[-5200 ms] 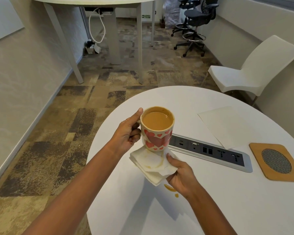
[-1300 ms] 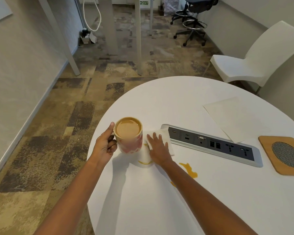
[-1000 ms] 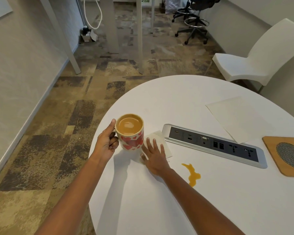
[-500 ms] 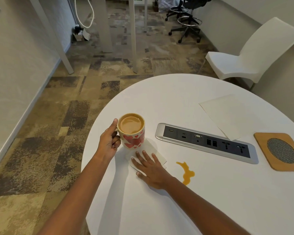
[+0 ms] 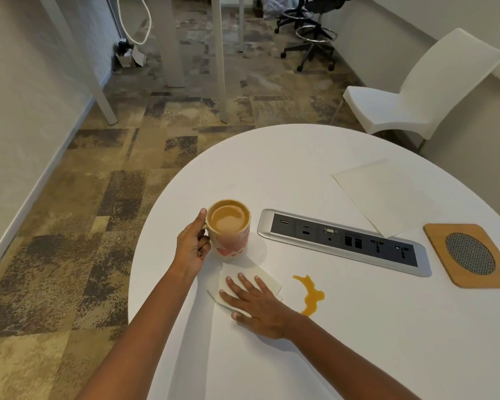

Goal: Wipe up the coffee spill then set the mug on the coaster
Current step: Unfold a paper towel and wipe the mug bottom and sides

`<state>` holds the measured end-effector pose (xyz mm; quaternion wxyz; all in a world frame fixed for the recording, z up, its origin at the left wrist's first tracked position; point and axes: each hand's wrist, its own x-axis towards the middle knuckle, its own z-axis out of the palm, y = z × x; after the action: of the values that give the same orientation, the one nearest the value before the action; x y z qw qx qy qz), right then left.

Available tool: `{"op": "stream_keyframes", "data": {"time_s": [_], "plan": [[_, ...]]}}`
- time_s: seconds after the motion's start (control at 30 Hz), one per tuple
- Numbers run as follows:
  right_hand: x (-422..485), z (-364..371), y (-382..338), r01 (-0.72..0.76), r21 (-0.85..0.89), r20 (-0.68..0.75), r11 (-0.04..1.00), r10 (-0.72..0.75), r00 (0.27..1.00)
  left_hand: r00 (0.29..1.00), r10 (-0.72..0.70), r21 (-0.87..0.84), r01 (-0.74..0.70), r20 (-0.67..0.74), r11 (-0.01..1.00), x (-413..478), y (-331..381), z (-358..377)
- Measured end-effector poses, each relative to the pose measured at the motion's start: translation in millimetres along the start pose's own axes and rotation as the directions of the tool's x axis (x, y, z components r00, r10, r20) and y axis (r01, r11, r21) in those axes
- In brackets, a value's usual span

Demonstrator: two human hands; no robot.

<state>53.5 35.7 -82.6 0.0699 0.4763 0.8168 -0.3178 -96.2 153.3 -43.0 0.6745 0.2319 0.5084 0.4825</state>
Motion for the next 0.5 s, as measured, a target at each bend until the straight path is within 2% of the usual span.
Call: {"op": "stream_keyframes", "data": {"time_s": [0.5], "plan": [[-12.6,0.4,-3.6,0.017,0.032,0.031,0.999,-0.017,0.999,1.0,-0.024,0.014,0.024,0.019,1.0,4.7,-16.8,6.7]]}}
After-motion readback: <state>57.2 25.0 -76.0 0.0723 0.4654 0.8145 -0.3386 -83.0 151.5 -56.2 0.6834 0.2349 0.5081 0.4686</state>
